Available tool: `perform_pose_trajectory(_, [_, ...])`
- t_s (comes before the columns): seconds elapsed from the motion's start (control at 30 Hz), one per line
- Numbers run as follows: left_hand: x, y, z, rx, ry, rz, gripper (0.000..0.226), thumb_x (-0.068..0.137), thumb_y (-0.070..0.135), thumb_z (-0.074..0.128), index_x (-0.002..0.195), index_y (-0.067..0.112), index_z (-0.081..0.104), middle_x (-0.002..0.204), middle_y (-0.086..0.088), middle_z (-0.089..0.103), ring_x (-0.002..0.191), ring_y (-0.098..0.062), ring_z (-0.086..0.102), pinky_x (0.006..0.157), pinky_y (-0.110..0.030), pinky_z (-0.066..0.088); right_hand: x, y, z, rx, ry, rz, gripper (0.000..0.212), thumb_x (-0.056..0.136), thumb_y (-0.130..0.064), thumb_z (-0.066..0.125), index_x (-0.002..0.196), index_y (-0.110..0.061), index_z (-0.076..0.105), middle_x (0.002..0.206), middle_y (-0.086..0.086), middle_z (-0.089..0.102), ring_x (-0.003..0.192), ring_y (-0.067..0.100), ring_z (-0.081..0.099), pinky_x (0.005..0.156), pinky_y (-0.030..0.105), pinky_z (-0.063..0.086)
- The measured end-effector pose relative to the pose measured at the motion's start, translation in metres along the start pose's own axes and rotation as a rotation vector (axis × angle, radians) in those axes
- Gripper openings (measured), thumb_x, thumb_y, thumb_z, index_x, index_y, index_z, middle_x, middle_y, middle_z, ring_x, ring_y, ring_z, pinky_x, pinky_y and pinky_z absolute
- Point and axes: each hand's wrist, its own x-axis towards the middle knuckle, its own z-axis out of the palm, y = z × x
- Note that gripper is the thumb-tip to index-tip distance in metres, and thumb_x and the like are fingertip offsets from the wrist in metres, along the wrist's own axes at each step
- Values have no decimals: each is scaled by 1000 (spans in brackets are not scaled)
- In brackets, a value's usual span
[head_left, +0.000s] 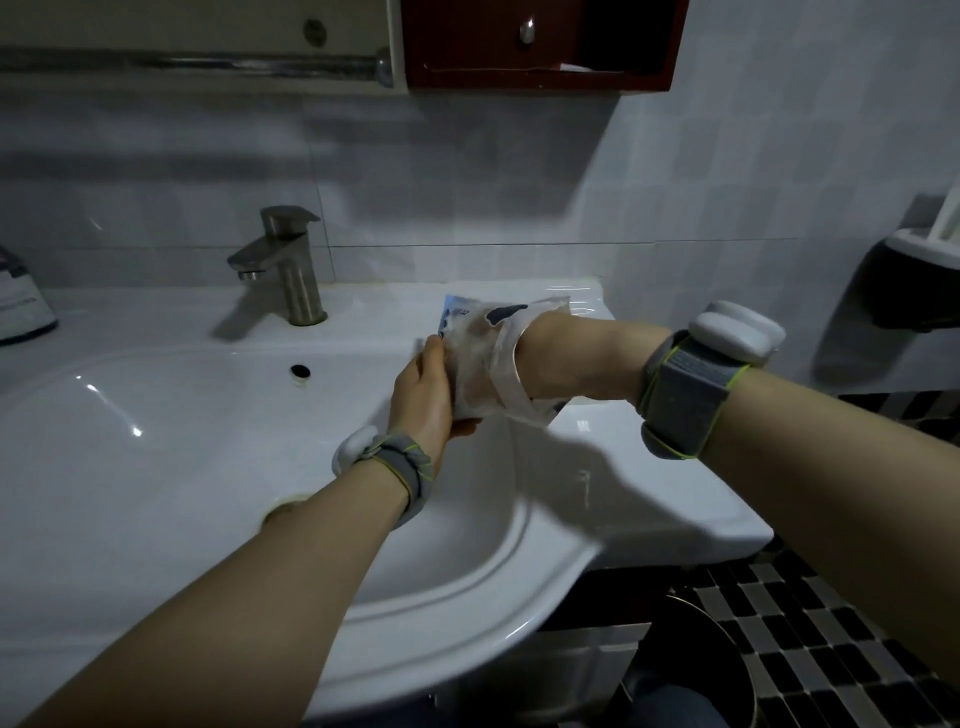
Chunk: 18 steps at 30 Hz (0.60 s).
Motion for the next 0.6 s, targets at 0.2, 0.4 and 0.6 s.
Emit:
perform_pose_trajectory(0.2, [5, -4, 1, 1, 3, 7, 49, 102, 50, 33, 120, 16, 62, 104, -14, 71, 51, -19, 63, 40, -19, 44, 6, -10, -3, -413, -15, 89, 15, 95, -13, 38, 97, -20, 51, 77, -3, 41, 67, 20, 42, 54, 25, 37])
perform_pose_trajectory(0.4, [6, -7, -4, 29, 14, 7, 49, 100, 53, 34, 114, 18, 65, 102, -10, 72, 71, -23, 66, 44, -19, 47, 7, -13, 13, -321, 99, 143, 30, 93, 1, 41, 114, -3, 62, 112, 11, 64, 82, 24, 45, 47, 25, 30])
perform_pose_trajectory(0.6, [6, -6, -2, 60, 9, 54, 46, 100, 50, 35, 108, 16, 65, 98, -10, 71, 66, -22, 64, 45, -21, 47, 1, -19, -2, -240, -120, 148, 22, 95, -2, 38, 101, -8, 59, 97, 8, 44, 87, 26, 43, 80, 36, 47])
